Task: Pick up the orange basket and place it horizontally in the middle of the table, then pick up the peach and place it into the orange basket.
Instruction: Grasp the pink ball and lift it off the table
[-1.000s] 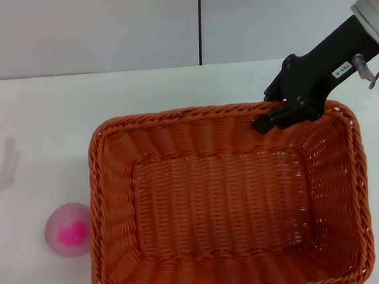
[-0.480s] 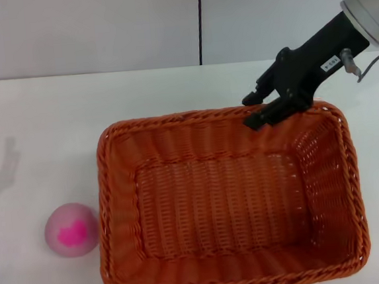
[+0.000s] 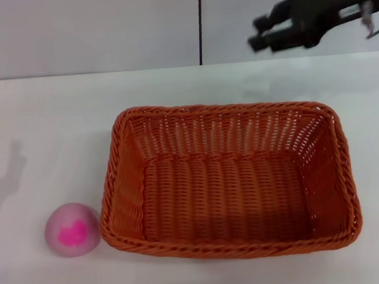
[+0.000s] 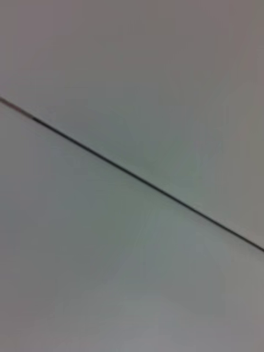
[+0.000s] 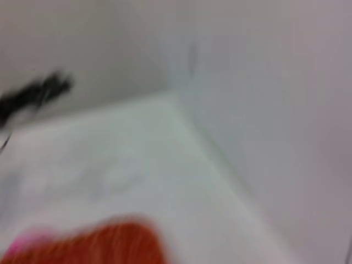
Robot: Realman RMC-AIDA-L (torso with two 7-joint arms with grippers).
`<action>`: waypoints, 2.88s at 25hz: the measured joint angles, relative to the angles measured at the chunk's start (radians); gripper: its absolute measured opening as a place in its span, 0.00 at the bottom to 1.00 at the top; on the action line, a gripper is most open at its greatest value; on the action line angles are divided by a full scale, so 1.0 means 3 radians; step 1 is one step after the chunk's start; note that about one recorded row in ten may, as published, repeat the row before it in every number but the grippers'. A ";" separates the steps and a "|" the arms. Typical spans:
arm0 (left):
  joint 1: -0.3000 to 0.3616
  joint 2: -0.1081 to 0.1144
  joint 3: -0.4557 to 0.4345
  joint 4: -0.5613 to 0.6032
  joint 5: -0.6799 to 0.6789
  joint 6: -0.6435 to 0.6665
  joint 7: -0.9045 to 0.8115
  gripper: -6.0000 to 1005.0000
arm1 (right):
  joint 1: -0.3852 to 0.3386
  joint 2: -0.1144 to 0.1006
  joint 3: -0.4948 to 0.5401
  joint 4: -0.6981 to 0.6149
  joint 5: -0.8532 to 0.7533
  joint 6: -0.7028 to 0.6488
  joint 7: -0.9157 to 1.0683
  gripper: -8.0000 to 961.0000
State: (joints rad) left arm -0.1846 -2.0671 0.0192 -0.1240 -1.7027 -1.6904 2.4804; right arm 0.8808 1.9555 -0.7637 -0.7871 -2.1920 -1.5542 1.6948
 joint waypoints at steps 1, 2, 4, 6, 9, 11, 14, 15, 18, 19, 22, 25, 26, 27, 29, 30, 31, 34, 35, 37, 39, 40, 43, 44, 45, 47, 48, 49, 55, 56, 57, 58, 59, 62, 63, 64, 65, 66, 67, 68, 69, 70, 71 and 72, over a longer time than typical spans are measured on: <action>0.0003 0.0005 0.0053 0.0022 0.0000 -0.0020 0.0000 0.84 | -0.0092 0.0010 0.0044 -0.0028 0.0193 0.0028 -0.0072 0.43; 0.0006 0.0007 0.0107 0.0048 0.0001 -0.0039 0.0000 0.84 | -0.0208 0.0022 0.0093 -0.0054 0.0428 0.0065 -0.0154 0.43; 0.0011 0.0012 0.0234 0.0140 0.0001 -0.0083 -0.0022 0.84 | -0.0478 0.0075 0.0171 -0.0066 0.0985 0.0133 -0.0379 0.43; 0.0025 0.0014 0.0411 0.0321 0.0000 -0.0106 -0.0114 0.84 | -0.0750 0.0151 0.0245 -0.0062 0.1519 0.0174 -0.0666 0.43; 0.0075 0.0025 0.0735 0.0703 0.0001 -0.0082 -0.0407 0.84 | -0.1204 0.0293 0.0307 0.0035 0.2373 0.0169 -0.1221 0.43; 0.0131 0.0031 0.0922 0.0967 0.0000 -0.0062 -0.0571 0.84 | -0.1430 0.0356 0.0314 0.0161 0.2767 0.0144 -0.1495 0.43; 0.0223 0.0078 0.1262 0.1299 0.0001 0.0002 -0.0799 0.83 | -0.1655 0.0387 0.0335 0.0501 0.3247 0.0051 -0.1806 0.43; 0.0240 0.0111 0.1388 0.1374 0.0019 0.0042 -0.0890 0.83 | -0.1710 0.0387 0.0349 0.0636 0.3394 0.0015 -0.1902 0.43; 0.0243 0.0214 0.1627 0.1518 0.0259 0.0151 -0.1184 0.83 | -0.1834 0.0384 0.0431 0.1016 0.3741 -0.0049 -0.2188 0.43; 0.0231 0.0235 0.1642 0.1553 0.0382 0.0162 -0.1238 0.83 | -0.1862 0.0384 0.0466 0.1124 0.3810 -0.0058 -0.2266 0.43; 0.0187 0.0252 0.1654 0.1692 0.0825 0.0167 -0.1301 0.83 | -0.1894 0.0384 0.0594 0.1348 0.3879 -0.0064 -0.2364 0.43; 0.0140 0.0259 0.1646 0.1821 0.1186 0.0157 -0.1375 0.82 | -0.1902 0.0377 0.0655 0.1452 0.3881 -0.0077 -0.2370 0.43; 0.0124 0.0266 0.1640 0.1850 0.1271 0.0156 -0.1407 0.82 | -0.1905 0.0377 0.0659 0.1463 0.3880 -0.0082 -0.2372 0.43; 0.0112 0.0271 0.1639 0.1868 0.1332 0.0159 -0.1431 0.82 | -0.1907 0.0376 0.0660 0.1468 0.3878 -0.0085 -0.2372 0.43; 0.0094 0.0275 0.1638 0.1894 0.1431 0.0180 -0.1456 0.82 | -0.1906 0.0376 0.0660 0.1496 0.3874 -0.0087 -0.2371 0.43; 0.0094 0.0275 0.1638 0.1894 0.1431 0.0180 -0.1456 0.82 | -0.1897 0.0377 0.0655 0.1520 0.3872 -0.0087 -0.2371 0.43; 0.0089 0.0276 0.1638 0.1902 0.1470 0.0197 -0.1465 0.82 | -0.1891 0.0377 0.0649 0.1539 0.3870 -0.0087 -0.2371 0.43; 0.0077 0.0277 0.1639 0.1916 0.1620 0.0238 -0.1487 0.77 | -0.1874 0.0380 0.0629 0.1578 0.3860 -0.0071 -0.2374 0.43; 0.0077 0.0277 0.1639 0.1916 0.1620 0.0238 -0.1487 0.76 | -0.1871 0.0381 0.0629 0.1585 0.3859 -0.0064 -0.2375 0.43; 0.0073 0.0278 0.1643 0.1917 0.1676 0.0240 -0.1507 0.73 | -0.1862 0.0381 0.0630 0.1604 0.3858 -0.0061 -0.2376 0.43; 0.0066 0.0279 0.1646 0.1918 0.1723 0.0233 -0.1524 0.73 | -0.1853 0.0379 0.0632 0.1615 0.3858 -0.0060 -0.2376 0.43; 0.0066 0.0279 0.1646 0.1918 0.1723 0.0233 -0.1524 0.73 | -0.1852 0.0379 0.0634 0.1618 0.3858 -0.0060 -0.2376 0.43; 0.0036 0.0275 0.1647 0.1919 0.1841 0.0222 -0.1552 0.73 | -0.1851 0.0379 0.0647 0.1620 0.3858 -0.0060 -0.2375 0.43; 0.0004 0.0261 0.1646 0.1920 0.1938 0.0226 -0.1559 0.73 | -0.1851 0.0379 0.0649 0.1620 0.3858 -0.0060 -0.2375 0.43; -0.0011 0.0253 0.1646 0.1920 0.1978 0.0232 -0.1561 0.73 | -0.1851 0.0379 0.0652 0.1621 0.3858 -0.0060 -0.2373 0.43; -0.0011 0.0253 0.1646 0.1920 0.1978 0.0232 -0.1561 0.73 | -0.1853 0.0379 0.0658 0.1621 0.3862 -0.0068 -0.2361 0.43; -0.0011 0.0253 0.1646 0.1920 0.1978 0.0232 -0.1561 0.73 | -0.1856 0.0379 0.0660 0.1622 0.3868 -0.0076 -0.2358 0.43; -0.0052 0.0232 0.1642 0.1920 0.2062 0.0267 -0.1574 0.73 | -0.1859 0.0379 0.0661 0.1622 0.3873 -0.0082 -0.2356 0.43; -0.0082 0.0219 0.1621 0.1922 0.2091 0.0317 -0.1610 0.71 | -0.1878 0.0375 0.0668 0.1622 0.3882 -0.0087 -0.2348 0.43; -0.0081 0.0218 0.1587 0.1922 0.2086 0.0317 -0.1602 0.71 | -0.1880 0.0375 0.0668 0.1623 0.3883 -0.0083 -0.2348 0.43; -0.0077 0.0218 0.1519 0.1922 0.2078 0.0317 -0.1569 0.69 | -0.1881 0.0374 0.0670 0.1626 0.3883 -0.0069 -0.2347 0.43; -0.0074 0.0217 0.1489 0.1922 0.2076 0.0317 -0.1548 0.67 | -0.1881 0.0374 0.0670 0.1626 0.3883 -0.0069 -0.2347 0.43; -0.0070 0.0215 0.1459 0.1922 0.2074 0.0315 -0.1524 0.66 | -0.1881 0.0374 0.0670 0.1627 0.3884 -0.0066 -0.2347 0.43; -0.0068 0.0212 0.1437 0.1922 0.2083 0.0298 -0.1491 0.61 | -0.1882 0.0374 0.0674 0.1627 0.3885 -0.0062 -0.2346 0.43; -0.0070 0.0212 0.1439 0.1922 0.2090 0.0297 -0.1490 0.59 | -0.1883 0.0374 0.0676 0.1627 0.3885 -0.0062 -0.2346 0.43; -0.0072 0.0211 0.1443 0.1922 0.2093 0.0297 -0.1490 0.57 | -0.1883 0.0374 0.0679 0.1627 0.3886 -0.0062 -0.2346 0.43; -0.0074 0.0211 0.1450 0.1922 0.2095 0.0297 -0.1489 0.56 | -0.1883 0.0374 0.0688 0.1627 0.3886 -0.0061 -0.2346 0.43; -0.0076 0.0211 0.1455 0.1922 0.2096 0.0296 -0.1489 0.54 | -0.1883 0.0374 0.0698 0.1628 0.3886 -0.0061 -0.2346 0.43; -0.0077 0.0212 0.1457 0.1922 0.2096 0.0295 -0.1489 0.52 | -0.1883 0.0374 0.0705 0.1631 0.3886 -0.0060 -0.2346 0.43; -0.0078 0.0211 0.1458 0.1922 0.2096 0.0292 -0.1488 0.49 | -0.1883 0.0374 0.0711 0.1634 0.3886 -0.0060 -0.2346 0.43; -0.0079 0.0209 0.1457 0.1922 0.2097 0.0289 -0.1488 0.45 | -0.1883 0.0374 0.0716 0.1636 0.3886 -0.0060 -0.2346 0.43; -0.0078 0.0208 0.1449 0.1922 0.2097 0.0283 -0.1488 0.42 | -0.1883 0.0374 0.0716 0.1637 0.3886 -0.0060 -0.2346 0.43; -0.0076 0.0208 0.1445 0.1922 0.2095 0.0278 -0.1488 0.38 | -0.1883 0.0374 0.0716 0.1638 0.3886 -0.0060 -0.2346 0.43; -0.0071 0.0208 0.1433 0.1922 0.2090 0.0262 -0.1488 0.35 | -0.1884 0.0374 0.0716 0.1638 0.3886 -0.0060 -0.2346 0.43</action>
State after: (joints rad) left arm -0.2060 -2.0048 0.4490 0.4526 -1.0758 -1.6117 2.0340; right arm 0.3156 2.0677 -0.5489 -0.2957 -1.0263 -1.5722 0.9910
